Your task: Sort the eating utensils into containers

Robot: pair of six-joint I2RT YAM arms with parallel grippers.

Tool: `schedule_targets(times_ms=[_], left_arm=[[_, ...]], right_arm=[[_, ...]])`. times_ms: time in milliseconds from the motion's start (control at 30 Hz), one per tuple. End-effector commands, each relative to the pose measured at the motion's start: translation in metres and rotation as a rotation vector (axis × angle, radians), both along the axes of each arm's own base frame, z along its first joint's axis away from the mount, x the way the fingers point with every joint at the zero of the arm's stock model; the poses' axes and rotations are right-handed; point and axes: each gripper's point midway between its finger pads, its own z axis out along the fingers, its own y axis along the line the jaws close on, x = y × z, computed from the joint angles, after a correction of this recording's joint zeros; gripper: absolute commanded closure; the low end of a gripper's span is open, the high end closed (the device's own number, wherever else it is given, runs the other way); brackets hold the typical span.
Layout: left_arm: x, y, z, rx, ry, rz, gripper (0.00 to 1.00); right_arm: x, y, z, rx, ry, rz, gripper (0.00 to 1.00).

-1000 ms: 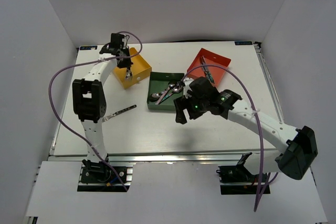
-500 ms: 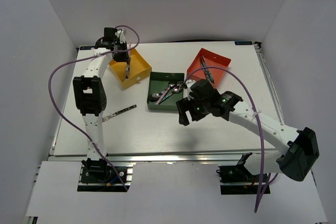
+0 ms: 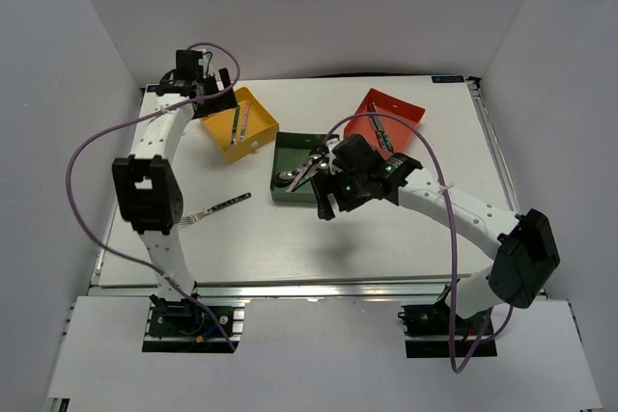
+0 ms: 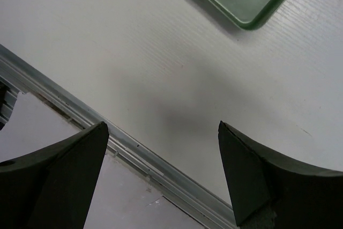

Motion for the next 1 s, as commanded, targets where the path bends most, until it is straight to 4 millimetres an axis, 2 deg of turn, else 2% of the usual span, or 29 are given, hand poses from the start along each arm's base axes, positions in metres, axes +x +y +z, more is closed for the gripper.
schedule_targets(times_ms=[0,33,67,100,133,167,200,233,267,300,333,400,433,500,533,600,767,967], left_arm=[[-0.037,0.024,0.090,-0.047,-0.156,0.269,0.02],[-0.048,0.026,0.089,-0.060,-0.144,0.309,0.02],[-0.066,0.033,0.071,-0.075,-0.088,0.407,0.02],[-0.078,0.039,0.069,-0.084,-0.072,0.468,0.02],[-0.094,0.044,0.082,-0.105,-0.092,0.531,0.02],[-0.105,0.045,0.080,-0.167,-0.079,0.635,0.02],[-0.131,0.053,0.053,-0.154,0.001,0.723,0.02],[-0.148,0.053,0.054,-0.204,0.015,0.780,0.02],[-0.163,0.051,0.042,-0.266,0.058,0.856,0.02],[-0.182,0.044,0.012,-0.300,0.147,0.864,0.02],[-0.189,0.040,0.013,-0.364,0.138,0.901,0.02],[-0.212,0.035,-0.006,-0.380,0.213,0.980,0.02],[-0.222,0.034,-0.017,-0.368,0.240,1.015,0.02],[-0.242,0.031,-0.026,-0.320,0.299,1.099,0.02],[-0.244,0.036,-0.023,-0.283,0.284,1.139,0.02],[-0.255,0.033,-0.030,-0.253,0.321,1.215,0.02],[-0.259,0.017,-0.062,-0.304,0.394,1.319,0.02],[-0.240,0.021,-0.092,-0.289,0.338,1.407,0.03]], right_arm=[[0.014,0.020,0.019,0.050,-0.048,0.030,0.12],[0.016,0.023,0.015,0.041,-0.037,0.033,0.13],[0.018,0.025,0.015,0.040,-0.038,0.034,0.13],[0.022,0.030,0.017,0.047,-0.037,0.039,0.13],[0.023,0.033,0.019,0.053,-0.041,0.041,0.13],[0.024,0.034,0.020,0.057,-0.041,0.043,0.13],[0.023,0.036,0.020,0.062,-0.038,0.047,0.13],[0.023,0.036,0.020,0.067,-0.037,0.050,0.13],[0.023,0.036,0.019,0.068,-0.035,0.051,0.13],[0.021,0.036,0.020,0.073,-0.035,0.055,0.13],[0.018,0.034,0.017,0.068,-0.026,0.057,0.13],[0.016,0.032,0.018,0.073,-0.030,0.059,0.13],[0.013,0.029,0.013,0.068,-0.023,0.058,0.13],[0.010,0.026,0.015,0.080,-0.031,0.060,0.13],[0.006,0.023,0.011,0.077,-0.024,0.062,0.13],[0.004,0.022,0.014,0.090,-0.032,0.063,0.13],[-0.004,0.014,0.015,0.102,-0.037,0.067,0.13],[-0.015,0.003,0.022,0.127,-0.061,0.080,0.13]])
